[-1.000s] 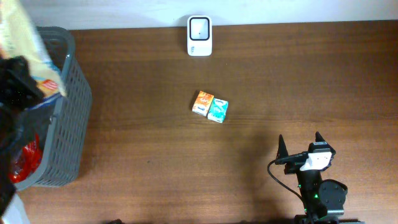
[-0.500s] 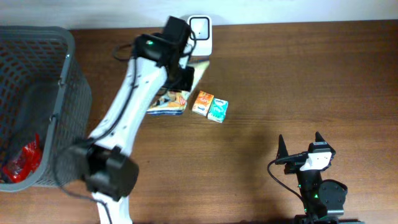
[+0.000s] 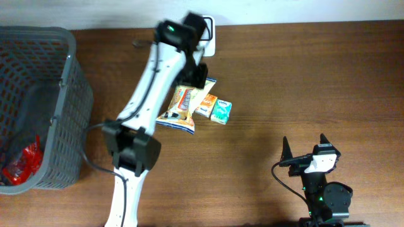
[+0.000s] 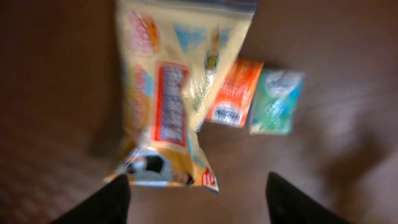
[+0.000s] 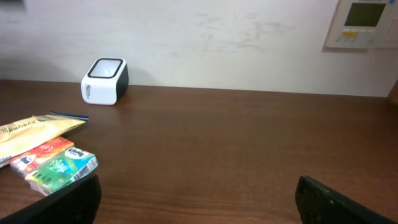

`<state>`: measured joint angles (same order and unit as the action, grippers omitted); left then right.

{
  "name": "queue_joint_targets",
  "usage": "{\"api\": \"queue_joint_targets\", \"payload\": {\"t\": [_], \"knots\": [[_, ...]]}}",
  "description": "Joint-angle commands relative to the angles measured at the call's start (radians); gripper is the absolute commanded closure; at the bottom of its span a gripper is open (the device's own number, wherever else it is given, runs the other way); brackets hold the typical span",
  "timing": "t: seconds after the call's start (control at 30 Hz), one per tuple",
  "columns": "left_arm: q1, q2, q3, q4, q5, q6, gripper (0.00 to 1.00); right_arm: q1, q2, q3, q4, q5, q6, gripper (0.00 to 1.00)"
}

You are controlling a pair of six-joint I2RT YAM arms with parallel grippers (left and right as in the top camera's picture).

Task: Scan the item barcode
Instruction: 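Lay the cream snack bag next to the tissue packs and release, then reach into the basket and grasp the red snack bag with the left gripper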

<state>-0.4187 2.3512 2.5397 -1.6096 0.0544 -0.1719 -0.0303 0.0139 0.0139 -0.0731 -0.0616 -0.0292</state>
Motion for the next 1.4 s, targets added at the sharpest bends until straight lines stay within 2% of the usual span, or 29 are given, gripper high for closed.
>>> {"api": "queue_joint_targets", "payload": {"t": [0.0,0.07,0.2,0.27,0.3,0.37,0.4,0.57,0.67,0.8,0.9,0.97,1.1,1.23,1.33,1.37], "knots": [[0.072,-0.044,0.377,-0.079,-0.025,0.039,0.10,-0.003,-0.006,-0.008,-0.002,0.006,0.004,0.02],[0.126,-0.128,0.441,-0.079,-0.062,0.040,0.10,-0.003,-0.006,-0.008,-0.002,0.006,0.004,0.02],[0.315,-0.356,0.387,-0.079,-0.116,0.039,0.07,-0.003,-0.006,-0.008,-0.002,0.006,0.004,0.02],[0.412,-0.463,0.233,-0.079,-0.134,0.030,0.07,-0.003,-0.006,-0.008,-0.002,0.006,0.004,0.02],[0.463,-0.518,0.097,-0.079,-0.145,0.027,0.06,-0.003,-0.006,-0.008,-0.002,0.006,0.004,0.02],[0.549,-0.549,-0.086,-0.078,-0.285,-0.069,0.00,-0.003,-0.006,-0.008,-0.002,0.006,0.004,0.02],[0.602,-0.548,-0.172,-0.051,-0.316,-0.097,0.01,-0.003,-0.006,-0.008,-0.002,0.006,0.004,0.02],[0.926,-0.544,-0.473,0.191,-0.304,-0.108,0.00,-0.003,-0.006,-0.008,-0.002,0.006,0.004,0.02],[1.013,-0.534,-0.594,0.258,-0.279,-0.120,0.04,-0.003,-0.006,-0.008,-0.002,0.006,0.004,0.02],[1.024,-0.534,-0.852,0.463,-0.281,-0.130,0.07,-0.003,-0.006,-0.008,-0.002,0.006,0.004,0.02],[1.036,-0.533,-1.002,0.564,-0.396,-0.153,0.08,-0.003,-0.006,-0.008,-0.002,0.006,0.004,0.02],[1.053,-0.532,-1.080,0.618,-0.403,-0.176,0.09,-0.003,-0.006,-0.008,-0.002,0.006,0.004,0.02],[1.113,-0.524,-1.181,0.713,-0.403,-0.184,0.10,-0.003,-0.006,-0.008,-0.002,0.006,0.004,0.02],[1.131,-0.498,-1.220,0.772,-0.383,-0.184,0.16,-0.003,-0.006,-0.008,-0.002,0.006,0.004,0.02],[1.130,-0.420,-1.226,0.786,-0.367,-0.183,0.30,-0.003,-0.006,-0.008,-0.002,0.006,0.004,0.02],[1.130,-0.386,-1.226,0.795,-0.353,-0.183,0.43,-0.003,-0.006,-0.008,-0.002,0.006,0.004,0.02]]}}
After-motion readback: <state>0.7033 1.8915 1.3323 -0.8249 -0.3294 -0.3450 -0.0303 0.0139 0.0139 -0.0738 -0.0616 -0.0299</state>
